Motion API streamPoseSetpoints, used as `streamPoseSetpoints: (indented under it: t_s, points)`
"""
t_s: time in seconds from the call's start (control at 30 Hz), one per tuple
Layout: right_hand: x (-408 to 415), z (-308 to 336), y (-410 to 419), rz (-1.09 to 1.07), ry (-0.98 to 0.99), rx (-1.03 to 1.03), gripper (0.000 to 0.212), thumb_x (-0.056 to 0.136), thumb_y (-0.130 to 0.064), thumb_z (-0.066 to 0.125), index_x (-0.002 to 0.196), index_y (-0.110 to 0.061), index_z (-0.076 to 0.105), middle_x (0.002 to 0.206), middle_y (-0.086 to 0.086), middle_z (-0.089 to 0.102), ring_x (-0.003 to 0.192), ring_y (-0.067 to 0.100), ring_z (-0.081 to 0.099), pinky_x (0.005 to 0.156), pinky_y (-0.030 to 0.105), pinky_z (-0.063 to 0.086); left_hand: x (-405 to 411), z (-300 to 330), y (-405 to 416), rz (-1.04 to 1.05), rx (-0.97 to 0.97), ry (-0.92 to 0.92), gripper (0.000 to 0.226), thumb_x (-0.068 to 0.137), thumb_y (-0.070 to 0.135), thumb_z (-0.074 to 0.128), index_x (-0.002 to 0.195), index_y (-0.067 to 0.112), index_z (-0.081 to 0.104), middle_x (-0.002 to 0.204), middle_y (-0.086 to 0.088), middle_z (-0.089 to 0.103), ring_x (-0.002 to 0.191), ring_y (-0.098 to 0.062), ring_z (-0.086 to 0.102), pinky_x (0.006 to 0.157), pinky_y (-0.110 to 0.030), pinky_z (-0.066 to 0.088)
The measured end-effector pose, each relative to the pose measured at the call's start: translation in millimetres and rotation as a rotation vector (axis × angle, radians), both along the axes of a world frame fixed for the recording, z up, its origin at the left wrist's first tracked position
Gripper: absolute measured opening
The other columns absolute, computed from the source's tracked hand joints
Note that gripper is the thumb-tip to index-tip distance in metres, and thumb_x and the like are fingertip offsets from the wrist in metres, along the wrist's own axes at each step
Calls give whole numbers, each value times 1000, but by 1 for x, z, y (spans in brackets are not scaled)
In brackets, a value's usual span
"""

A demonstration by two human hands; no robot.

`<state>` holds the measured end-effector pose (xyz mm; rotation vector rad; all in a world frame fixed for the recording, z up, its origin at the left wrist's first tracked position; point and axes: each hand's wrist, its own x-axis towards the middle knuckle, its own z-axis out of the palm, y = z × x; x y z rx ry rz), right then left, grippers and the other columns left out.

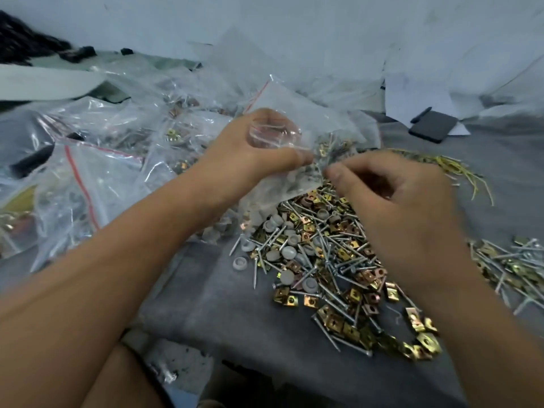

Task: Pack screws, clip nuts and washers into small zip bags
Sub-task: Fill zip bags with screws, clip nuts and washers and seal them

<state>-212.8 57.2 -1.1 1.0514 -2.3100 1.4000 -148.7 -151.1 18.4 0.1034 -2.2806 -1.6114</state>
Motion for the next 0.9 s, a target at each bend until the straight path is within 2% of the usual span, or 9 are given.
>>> streamPoseSetpoints:
  t_s: [0.07,0.17,0.27,0.33,0.4,0.53,0.67,0.9]
  points:
    - [-2,-6,-3,55,-6,320,14,90,-50,74,93,-38,80,84,-21,69,81,-2,63,69,19,47,-4,-2,-3,61,153,68,39,76,17,85,109,9,65,107,-11,76,108,-32,75,101,-53,59]
    - [5,-10,-16,77,-39,489,26,81,-61,78,92,-38,79,87,-19,65,81,-1,60,75,29,52,-9,-4,-4,122,237,106,36,76,10,84,106,9,65,98,-13,72,98,-26,75,94,-47,61]
    - [12,-14,-23,-5,-26,644,45,74,-73,76,98,-35,77,85,-17,62,78,2,58,75,36,57,-11,-5,-3,138,249,88,36,80,7,84,109,8,64,98,-12,72,98,-26,75,93,-47,61]
    - [14,-14,-21,-27,-8,679,48,74,-75,74,101,-35,77,87,-16,63,80,5,59,77,36,57,-11,-6,-2,152,248,83,35,83,4,84,111,8,63,100,-13,72,103,-33,75,96,-51,61]
    - [18,-14,-19,-22,6,714,53,74,-78,72,108,-37,76,99,-16,63,92,10,61,83,38,57,-11,-6,1,160,236,77,32,85,2,83,110,8,64,102,-15,71,111,-39,72,99,-54,60]
    - [28,-15,-15,11,64,743,57,75,-81,62,117,-43,71,113,-19,57,114,10,53,94,38,51,-10,-5,5,167,230,53,36,86,5,83,117,3,64,111,-24,72,114,-38,71,101,-57,58]
    - [28,-18,-9,74,126,789,70,71,-84,47,125,-44,68,117,-21,54,118,10,48,92,35,44,-9,-3,5,169,237,53,37,87,7,82,119,2,64,119,-25,72,115,-36,71,103,-57,57]
    - [25,-31,-6,145,211,588,35,86,-58,60,107,-34,75,104,-14,59,104,14,55,85,37,49,-10,-5,3,167,239,64,35,86,7,83,115,9,64,112,-22,74,116,-37,70,102,-56,58]
